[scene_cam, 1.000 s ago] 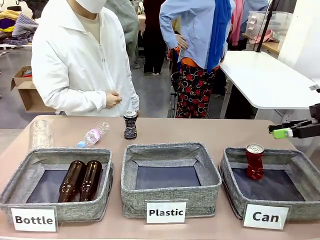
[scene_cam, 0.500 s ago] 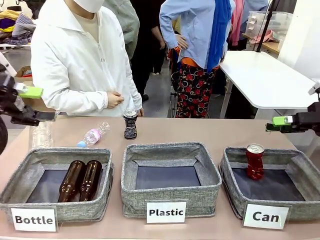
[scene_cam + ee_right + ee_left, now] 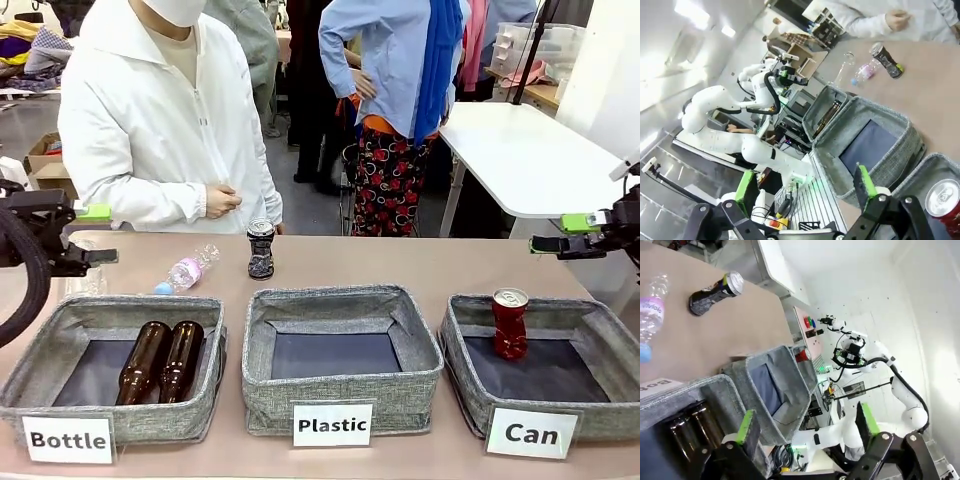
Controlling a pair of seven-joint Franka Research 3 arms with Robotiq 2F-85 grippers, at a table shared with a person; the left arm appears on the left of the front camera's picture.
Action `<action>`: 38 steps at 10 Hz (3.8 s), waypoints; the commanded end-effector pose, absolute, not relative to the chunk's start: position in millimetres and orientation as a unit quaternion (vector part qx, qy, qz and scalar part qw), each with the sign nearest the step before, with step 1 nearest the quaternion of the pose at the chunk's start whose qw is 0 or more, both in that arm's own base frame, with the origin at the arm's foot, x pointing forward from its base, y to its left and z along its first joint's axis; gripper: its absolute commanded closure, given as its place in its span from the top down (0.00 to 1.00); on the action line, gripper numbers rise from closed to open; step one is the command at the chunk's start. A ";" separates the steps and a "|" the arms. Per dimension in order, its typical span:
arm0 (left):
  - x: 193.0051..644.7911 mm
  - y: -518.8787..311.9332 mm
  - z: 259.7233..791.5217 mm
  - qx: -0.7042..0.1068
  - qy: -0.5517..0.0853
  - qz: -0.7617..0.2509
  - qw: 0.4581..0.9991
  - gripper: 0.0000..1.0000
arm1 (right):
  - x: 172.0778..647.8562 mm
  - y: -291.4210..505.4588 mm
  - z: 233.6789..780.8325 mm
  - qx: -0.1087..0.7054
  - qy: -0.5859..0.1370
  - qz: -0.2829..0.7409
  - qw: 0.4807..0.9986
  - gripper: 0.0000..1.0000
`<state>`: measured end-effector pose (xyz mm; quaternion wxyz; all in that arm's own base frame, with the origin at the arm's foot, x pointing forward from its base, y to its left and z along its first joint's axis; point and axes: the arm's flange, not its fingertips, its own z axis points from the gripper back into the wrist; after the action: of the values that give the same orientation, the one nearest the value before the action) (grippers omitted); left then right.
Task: Sort the can waste into the basket.
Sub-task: Pick up the can waste from the table and place it in the right Fabric basket.
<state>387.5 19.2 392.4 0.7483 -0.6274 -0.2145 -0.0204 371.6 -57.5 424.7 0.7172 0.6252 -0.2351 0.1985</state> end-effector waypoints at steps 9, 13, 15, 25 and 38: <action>378.2 16.9 411.5 -0.622 -0.212 -0.050 0.752 1.00 | 368.1 -56.3 426.0 0.632 -0.237 0.203 0.709 1.00; 378.2 16.9 411.5 -0.622 -0.212 -0.050 0.752 1.00 | 368.1 -56.3 426.0 0.632 -0.237 0.203 0.709 1.00; 378.2 16.9 411.5 -0.622 -0.212 -0.050 0.752 1.00 | 370.3 -56.7 425.4 0.629 -0.233 0.201 0.714 1.00; 380.7 6.1 455.6 -0.470 -0.286 -0.031 0.834 1.00 | 420.0 30.1 451.3 0.486 -0.227 0.304 0.787 1.00; 332.9 71.7 439.9 -0.485 -0.321 0.065 0.811 1.00 | 420.0 30.1 451.3 0.486 -0.227 0.304 0.787 1.00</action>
<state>367.0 97.5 450.2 0.8088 -0.4839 -0.3260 0.0737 423.9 30.2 450.2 0.7869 0.4871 -0.2289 0.3017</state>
